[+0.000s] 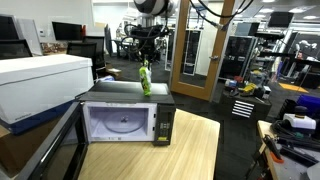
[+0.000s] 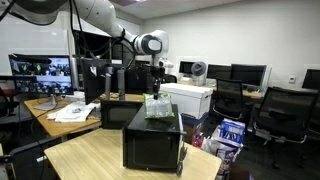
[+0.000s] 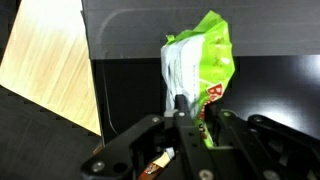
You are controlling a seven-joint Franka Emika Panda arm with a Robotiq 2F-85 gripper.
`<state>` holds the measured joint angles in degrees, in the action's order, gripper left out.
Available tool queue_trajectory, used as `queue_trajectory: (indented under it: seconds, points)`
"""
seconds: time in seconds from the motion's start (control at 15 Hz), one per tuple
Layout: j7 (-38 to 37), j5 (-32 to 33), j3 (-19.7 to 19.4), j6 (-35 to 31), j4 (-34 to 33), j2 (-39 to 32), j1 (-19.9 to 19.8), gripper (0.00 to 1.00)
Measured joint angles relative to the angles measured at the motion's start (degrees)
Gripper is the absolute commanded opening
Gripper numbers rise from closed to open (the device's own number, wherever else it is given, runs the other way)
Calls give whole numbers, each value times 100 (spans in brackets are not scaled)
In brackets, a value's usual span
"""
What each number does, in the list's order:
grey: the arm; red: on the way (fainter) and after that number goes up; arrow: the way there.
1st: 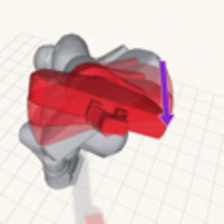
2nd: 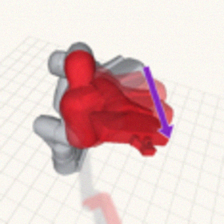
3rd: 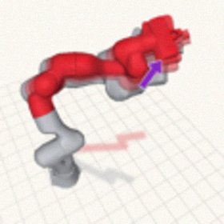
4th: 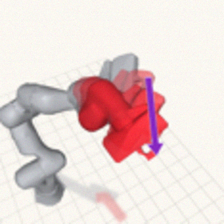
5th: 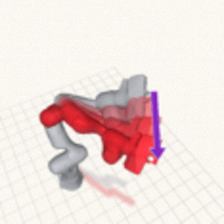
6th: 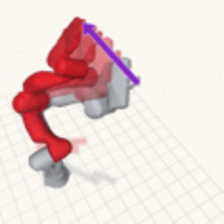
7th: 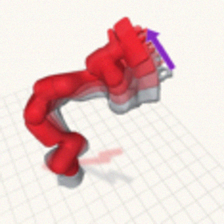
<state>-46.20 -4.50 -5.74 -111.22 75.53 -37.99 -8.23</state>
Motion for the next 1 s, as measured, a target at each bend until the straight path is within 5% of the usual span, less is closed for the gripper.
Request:
queue_trajectory:
  seconds: [0.4,0.47,0.53,0.67,1.0]
  points:
    - [480,-135,-170,-605,1288,741,-72,9]
    - [557,-137,-171,-688,1454,838,-68,14]
    - [624,-137,-169,-741,1572,911,-53,46]
    - [767,-137,-164,-784,1746,1038,15,46]
    - [885,-126,-89,-785,2159,1104,424,81]
